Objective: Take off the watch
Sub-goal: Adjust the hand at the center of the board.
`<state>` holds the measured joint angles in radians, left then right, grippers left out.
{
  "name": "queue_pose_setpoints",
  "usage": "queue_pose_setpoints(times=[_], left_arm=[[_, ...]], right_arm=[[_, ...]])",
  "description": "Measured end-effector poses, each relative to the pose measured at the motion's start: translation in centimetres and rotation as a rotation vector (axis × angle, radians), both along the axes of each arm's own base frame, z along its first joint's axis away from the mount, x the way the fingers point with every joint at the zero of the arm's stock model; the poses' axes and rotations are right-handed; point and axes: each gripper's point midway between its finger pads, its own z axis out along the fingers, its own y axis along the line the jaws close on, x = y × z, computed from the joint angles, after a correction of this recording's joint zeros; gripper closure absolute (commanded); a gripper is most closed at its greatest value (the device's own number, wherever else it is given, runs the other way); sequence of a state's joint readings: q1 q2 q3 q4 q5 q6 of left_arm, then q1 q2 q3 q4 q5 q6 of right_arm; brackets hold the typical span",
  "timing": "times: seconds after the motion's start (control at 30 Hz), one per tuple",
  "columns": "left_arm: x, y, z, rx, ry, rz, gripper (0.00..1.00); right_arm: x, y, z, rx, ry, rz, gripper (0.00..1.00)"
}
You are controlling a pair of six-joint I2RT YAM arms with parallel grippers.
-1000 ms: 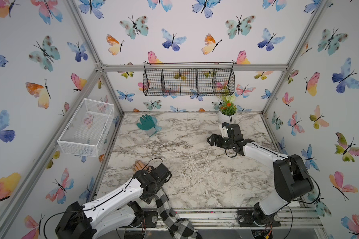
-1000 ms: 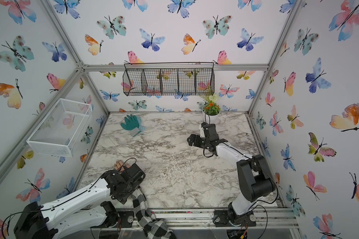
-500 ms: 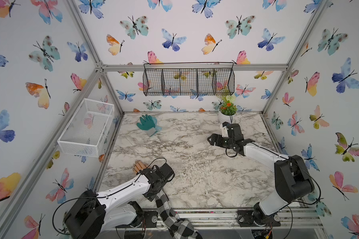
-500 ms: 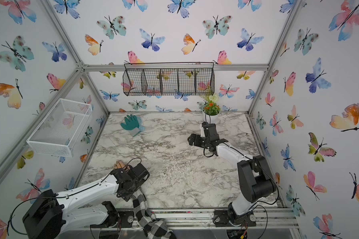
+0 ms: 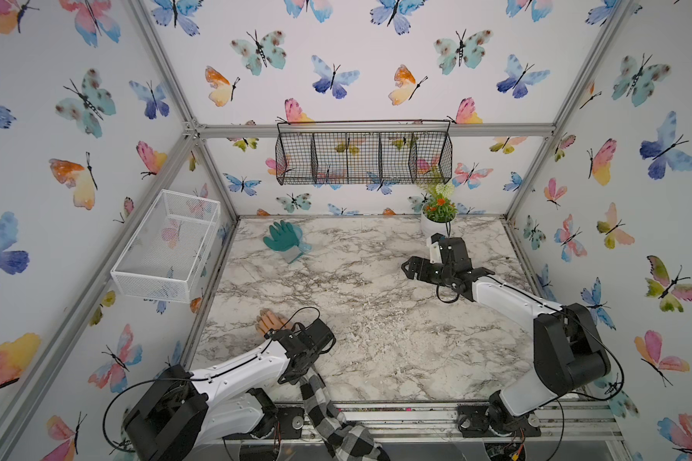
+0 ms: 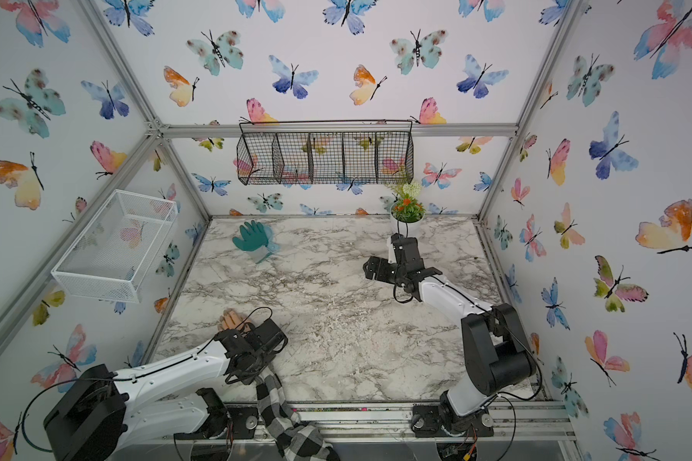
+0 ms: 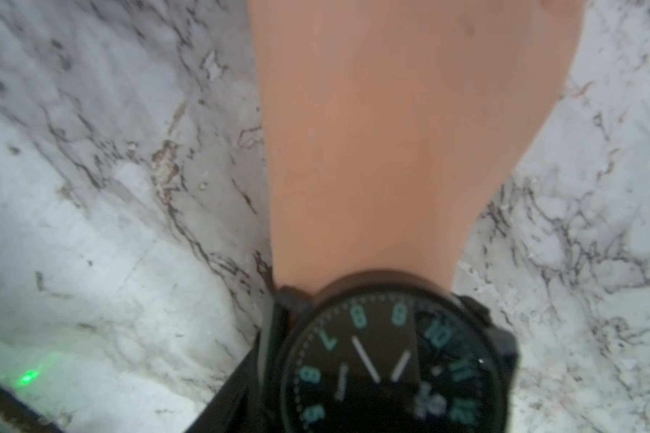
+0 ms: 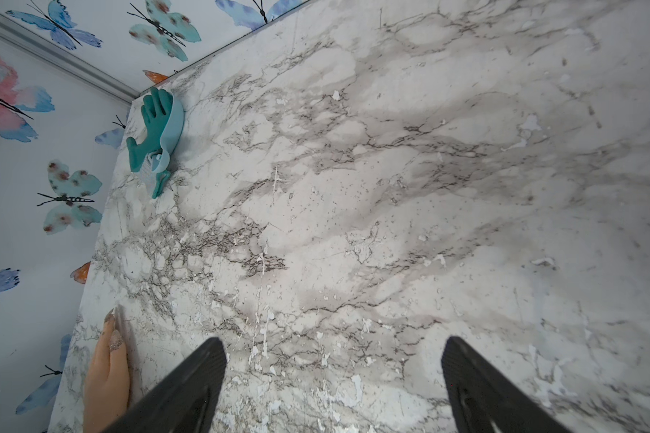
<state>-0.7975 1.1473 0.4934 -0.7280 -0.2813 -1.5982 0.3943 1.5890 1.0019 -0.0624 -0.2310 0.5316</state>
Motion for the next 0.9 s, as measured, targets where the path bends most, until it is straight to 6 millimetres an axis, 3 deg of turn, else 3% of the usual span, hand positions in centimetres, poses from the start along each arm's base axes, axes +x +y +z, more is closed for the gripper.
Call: queue_pose_setpoints(times=[0.13, 0.37, 0.7, 0.9], left_arm=[[0.5, -0.4, 0.3, 0.005, -0.005, -0.036, 0.71], [2.8, -2.5, 2.0, 0.018, -0.028, -0.154, 0.78], [9.1, -9.6, 5.5, -0.068, -0.212, -0.450, 0.82], [11.0, -15.0, 6.6, -0.241, -0.326, -0.648, 0.84]], right_arm=[[0.0, 0.0, -0.1, 0.001, 0.005, -0.002, 0.06], [0.0, 0.0, -0.1, 0.009, 0.011, -0.010, 0.06], [0.4, 0.2, -0.7, 0.007, 0.024, -0.007, 0.05], [0.4, 1.3, -0.1, 0.066, 0.019, 0.033, 0.05]])
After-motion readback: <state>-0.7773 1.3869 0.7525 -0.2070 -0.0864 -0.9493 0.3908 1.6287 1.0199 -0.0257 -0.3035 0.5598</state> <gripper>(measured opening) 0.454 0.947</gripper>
